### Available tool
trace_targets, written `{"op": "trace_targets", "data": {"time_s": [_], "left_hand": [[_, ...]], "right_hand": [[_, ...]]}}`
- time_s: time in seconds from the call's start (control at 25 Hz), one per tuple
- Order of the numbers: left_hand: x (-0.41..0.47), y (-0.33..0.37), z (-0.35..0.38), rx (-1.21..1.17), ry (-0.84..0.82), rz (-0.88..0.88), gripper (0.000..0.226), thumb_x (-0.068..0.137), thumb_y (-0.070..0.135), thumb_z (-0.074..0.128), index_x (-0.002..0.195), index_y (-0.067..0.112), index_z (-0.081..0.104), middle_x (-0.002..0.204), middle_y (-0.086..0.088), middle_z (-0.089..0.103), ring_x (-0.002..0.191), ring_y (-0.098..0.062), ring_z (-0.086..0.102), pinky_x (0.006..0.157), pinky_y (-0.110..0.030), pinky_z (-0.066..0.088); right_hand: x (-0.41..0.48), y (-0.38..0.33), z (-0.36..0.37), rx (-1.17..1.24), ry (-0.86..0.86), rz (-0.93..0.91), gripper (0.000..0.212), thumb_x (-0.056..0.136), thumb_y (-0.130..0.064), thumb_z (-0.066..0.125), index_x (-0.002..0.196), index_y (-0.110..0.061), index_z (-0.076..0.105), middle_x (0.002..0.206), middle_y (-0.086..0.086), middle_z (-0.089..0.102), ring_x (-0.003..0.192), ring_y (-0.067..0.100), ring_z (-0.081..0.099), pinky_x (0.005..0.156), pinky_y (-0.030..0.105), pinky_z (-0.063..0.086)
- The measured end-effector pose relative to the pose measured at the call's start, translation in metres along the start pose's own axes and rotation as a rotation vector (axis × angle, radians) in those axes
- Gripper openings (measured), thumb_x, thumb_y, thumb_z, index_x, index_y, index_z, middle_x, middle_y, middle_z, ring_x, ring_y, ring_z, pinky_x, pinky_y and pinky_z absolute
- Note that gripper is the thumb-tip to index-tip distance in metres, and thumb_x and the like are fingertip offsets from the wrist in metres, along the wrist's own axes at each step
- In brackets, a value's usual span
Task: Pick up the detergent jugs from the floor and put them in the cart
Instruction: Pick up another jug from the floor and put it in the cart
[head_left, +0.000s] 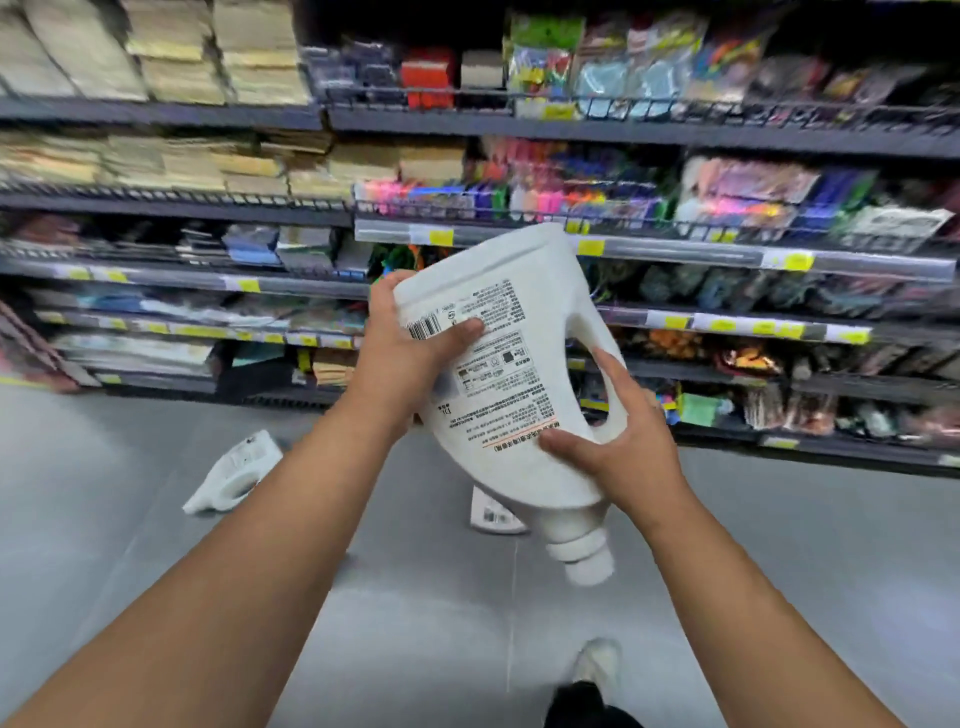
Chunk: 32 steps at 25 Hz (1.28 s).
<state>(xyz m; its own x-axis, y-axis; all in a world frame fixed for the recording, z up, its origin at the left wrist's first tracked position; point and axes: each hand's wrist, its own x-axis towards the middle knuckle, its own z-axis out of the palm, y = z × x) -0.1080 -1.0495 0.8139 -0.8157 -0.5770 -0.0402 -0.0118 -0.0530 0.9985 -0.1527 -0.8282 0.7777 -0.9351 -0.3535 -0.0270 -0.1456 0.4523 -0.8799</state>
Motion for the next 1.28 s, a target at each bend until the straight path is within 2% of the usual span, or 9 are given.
{"op": "trace_targets", "data": {"time_s": [0.16, 0.28, 0.52, 0.6, 0.68, 0.88, 0.96, 1.08, 1.28], "left_hand": [[0.004, 0.037, 0.092, -0.036, -0.087, 0.048, 0.068, 0.067, 0.012, 0.087, 0.115, 0.033, 0.045, 0.117, -0.005, 0.066, 0.105, -0.022, 0.067, 0.091, -0.049, 0.056], [0.003, 0.057, 0.176, -0.063, -0.158, 0.067, 0.070, 0.072, 0.006, 0.084, 0.125, 0.024, 0.043, 0.118, -0.006, 0.066, 0.106, -0.023, 0.066, 0.092, -0.046, 0.056], [-0.005, 0.070, 0.345, -0.138, -0.302, 0.082, 0.064, 0.074, 0.009, 0.084, 0.119, 0.031, 0.045, 0.114, -0.004, 0.067, 0.103, -0.023, 0.068, 0.083, -0.041, 0.059], [-0.011, 0.073, 0.401, -0.156, -0.377, 0.065, 0.057, 0.076, 0.008, 0.081, 0.113, 0.035, 0.046, 0.110, -0.001, 0.068, 0.100, -0.020, 0.069, 0.078, -0.038, 0.060], [-0.018, 0.071, 0.453, -0.175, -0.450, 0.027, 0.058, 0.076, 0.007, 0.081, 0.115, 0.033, 0.047, 0.110, -0.002, 0.069, 0.099, -0.022, 0.070, 0.079, -0.039, 0.060], [-0.017, 0.064, 0.566, -0.170, -0.636, -0.027, 0.064, 0.076, 0.008, 0.081, 0.123, 0.031, 0.044, 0.113, -0.004, 0.069, 0.099, -0.022, 0.071, 0.080, -0.042, 0.060], [-0.015, 0.061, 0.615, -0.177, -0.716, -0.044, 0.063, 0.077, 0.006, 0.080, 0.123, 0.029, 0.044, 0.112, -0.005, 0.069, 0.099, -0.022, 0.070, 0.080, -0.038, 0.060], [-0.012, 0.056, 0.686, -0.182, -0.829, -0.064, 0.066, 0.076, 0.007, 0.081, 0.128, 0.025, 0.043, 0.114, -0.006, 0.068, 0.098, -0.021, 0.070, 0.080, -0.036, 0.060], [-0.004, 0.046, 0.816, -0.210, -1.046, -0.118, 0.065, 0.077, 0.002, 0.079, 0.127, 0.023, 0.043, 0.115, -0.006, 0.068, 0.101, -0.023, 0.070, 0.081, -0.040, 0.060]], "right_hand": [[0.007, 0.000, -0.096, -0.003, 0.094, -0.019, 0.097, 0.056, -0.044, 0.091, 0.135, -0.056, 0.038, 0.119, -0.004, 0.040, 0.110, 0.011, 0.041, 0.092, 0.027, 0.033], [0.016, 0.013, -0.173, -0.013, 0.173, -0.018, 0.096, 0.057, -0.041, 0.090, 0.137, -0.053, 0.038, 0.121, -0.002, 0.041, 0.107, 0.011, 0.041, 0.090, 0.024, 0.030], [0.023, 0.062, -0.320, -0.056, 0.330, 0.011, 0.097, 0.045, -0.055, 0.090, 0.122, -0.070, 0.035, 0.117, -0.005, 0.044, 0.101, 0.004, 0.046, 0.086, 0.022, 0.034], [0.018, 0.079, -0.366, -0.050, 0.398, 0.039, 0.095, 0.040, -0.058, 0.088, 0.117, -0.073, 0.035, 0.114, -0.007, 0.044, 0.100, -0.007, 0.046, 0.084, 0.019, 0.035], [0.010, 0.096, -0.405, -0.072, 0.462, 0.079, 0.099, 0.036, -0.063, 0.084, 0.123, -0.069, 0.035, 0.115, -0.007, 0.044, 0.100, -0.018, 0.040, 0.086, 0.021, 0.034], [0.006, 0.143, -0.477, -0.081, 0.600, 0.178, 0.099, 0.049, -0.051, 0.090, 0.131, -0.062, 0.036, 0.121, -0.006, 0.044, 0.104, 0.002, 0.043, 0.087, 0.024, 0.036], [0.008, 0.164, -0.505, -0.082, 0.667, 0.217, 0.099, 0.049, -0.055, 0.089, 0.131, -0.063, 0.035, 0.125, -0.006, 0.045, 0.102, 0.000, 0.042, 0.084, 0.021, 0.035], [0.014, 0.186, -0.546, -0.131, 0.776, 0.299, 0.099, 0.049, -0.057, 0.087, 0.132, -0.062, 0.033, 0.129, -0.004, 0.047, 0.107, 0.006, 0.040, 0.086, 0.025, 0.033], [0.029, 0.221, -0.613, -0.158, 0.979, 0.418, 0.101, 0.048, -0.055, 0.088, 0.136, -0.055, 0.038, 0.133, -0.002, 0.048, 0.110, 0.005, 0.039, 0.090, 0.027, 0.034]]}}
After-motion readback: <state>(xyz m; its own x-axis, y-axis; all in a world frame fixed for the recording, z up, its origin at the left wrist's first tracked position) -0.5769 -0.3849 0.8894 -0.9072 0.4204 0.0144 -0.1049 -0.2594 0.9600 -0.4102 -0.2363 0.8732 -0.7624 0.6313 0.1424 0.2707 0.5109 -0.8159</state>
